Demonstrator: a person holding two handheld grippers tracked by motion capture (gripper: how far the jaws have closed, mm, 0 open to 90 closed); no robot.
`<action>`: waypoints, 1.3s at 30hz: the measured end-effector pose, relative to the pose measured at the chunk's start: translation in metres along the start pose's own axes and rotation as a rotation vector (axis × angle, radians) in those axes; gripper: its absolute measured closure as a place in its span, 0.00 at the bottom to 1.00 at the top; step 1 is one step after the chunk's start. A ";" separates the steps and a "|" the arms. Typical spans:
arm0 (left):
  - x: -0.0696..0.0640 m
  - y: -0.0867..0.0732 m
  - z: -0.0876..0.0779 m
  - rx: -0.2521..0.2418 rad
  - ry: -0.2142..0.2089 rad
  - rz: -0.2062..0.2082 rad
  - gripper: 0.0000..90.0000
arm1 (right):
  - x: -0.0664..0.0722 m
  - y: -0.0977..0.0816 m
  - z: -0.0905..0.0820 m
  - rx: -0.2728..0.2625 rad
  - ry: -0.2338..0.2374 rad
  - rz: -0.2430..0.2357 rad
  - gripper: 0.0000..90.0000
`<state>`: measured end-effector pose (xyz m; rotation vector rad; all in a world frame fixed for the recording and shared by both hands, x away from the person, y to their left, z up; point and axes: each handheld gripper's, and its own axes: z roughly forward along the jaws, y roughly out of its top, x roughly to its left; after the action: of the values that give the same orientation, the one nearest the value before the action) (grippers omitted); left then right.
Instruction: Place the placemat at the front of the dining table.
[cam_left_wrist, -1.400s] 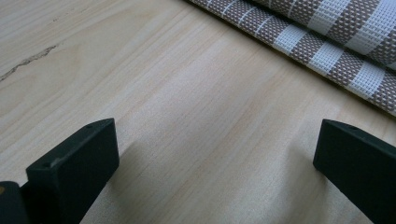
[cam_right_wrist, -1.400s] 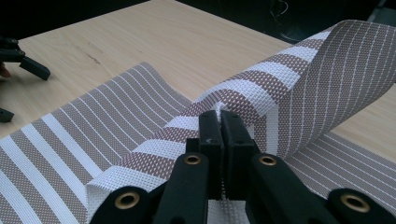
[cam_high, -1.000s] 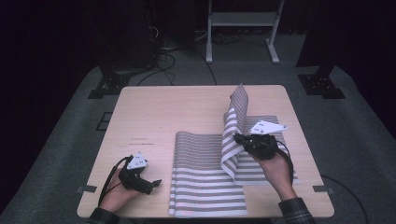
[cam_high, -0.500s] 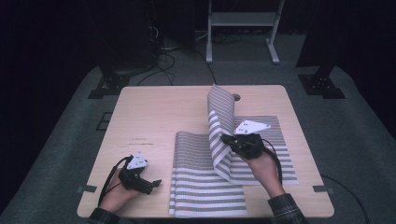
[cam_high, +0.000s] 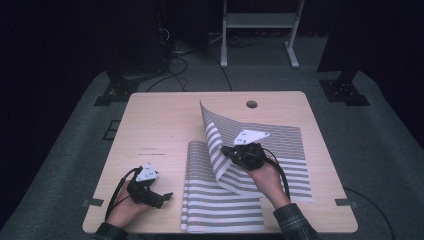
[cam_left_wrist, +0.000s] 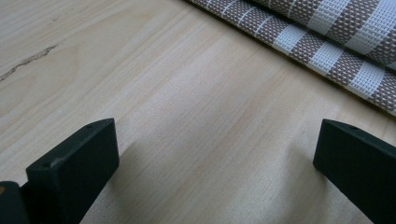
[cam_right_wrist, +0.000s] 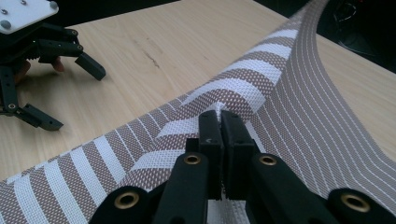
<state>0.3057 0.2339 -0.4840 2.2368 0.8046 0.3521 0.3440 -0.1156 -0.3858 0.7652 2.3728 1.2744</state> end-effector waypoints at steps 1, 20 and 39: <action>0.000 0.000 0.000 0.000 0.000 0.000 0.00 | 0.001 0.000 0.003 0.002 0.003 -0.001 0.98; 0.000 0.000 0.000 -0.002 0.000 0.000 0.00 | 0.035 0.010 0.049 0.006 0.126 -0.012 0.98; 0.000 0.000 0.000 -0.003 -0.002 0.000 0.00 | 0.044 0.013 0.064 -0.015 0.192 0.043 0.61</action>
<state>0.3055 0.2336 -0.4842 2.2338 0.8026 0.3515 0.3462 -0.0410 -0.4116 0.7215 2.5052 1.4403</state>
